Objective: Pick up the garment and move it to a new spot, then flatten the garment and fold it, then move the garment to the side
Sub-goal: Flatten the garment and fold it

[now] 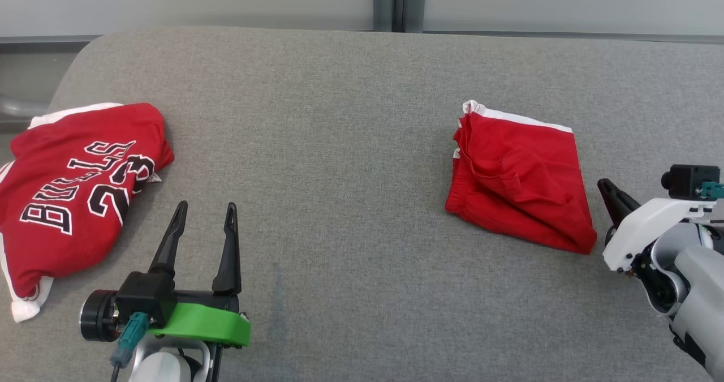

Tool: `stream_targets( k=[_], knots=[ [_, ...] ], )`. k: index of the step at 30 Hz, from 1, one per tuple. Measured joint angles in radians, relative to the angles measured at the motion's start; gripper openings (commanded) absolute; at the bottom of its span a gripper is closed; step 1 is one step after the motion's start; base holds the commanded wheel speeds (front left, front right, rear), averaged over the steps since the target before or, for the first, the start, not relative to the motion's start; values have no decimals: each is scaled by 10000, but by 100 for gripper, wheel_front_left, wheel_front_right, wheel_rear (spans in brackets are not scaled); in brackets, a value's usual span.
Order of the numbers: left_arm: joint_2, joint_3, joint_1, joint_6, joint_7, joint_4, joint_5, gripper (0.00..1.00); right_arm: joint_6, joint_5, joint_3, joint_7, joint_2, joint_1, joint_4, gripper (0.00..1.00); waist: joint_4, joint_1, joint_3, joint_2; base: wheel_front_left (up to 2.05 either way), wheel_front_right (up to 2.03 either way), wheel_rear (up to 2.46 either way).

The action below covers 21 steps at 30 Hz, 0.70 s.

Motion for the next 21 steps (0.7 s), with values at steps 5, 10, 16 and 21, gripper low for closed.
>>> stream_targets(
  k=[5,10,16,21],
  knots=[
    [2,48,38,12,0,0,-2,100,0,121,571,-186,6,414,-543,0,-14,0,-120,0,0,0,0],
    [2,46,52,17,0,-19,-6,100,0,368,846,-508,-6,692,-1179,0,-93,0,-190,0,0,0,0],
    [0,61,61,15,0,-25,-2,100,0,341,1074,-731,79,844,-1749,0,-201,0,-230,0,0,0,0],
    [0,21,59,8,0,-15,-2,100,0,341,1312,-765,362,910,-1990,0,-169,0,-238,0,0,0,0]
  ],
)
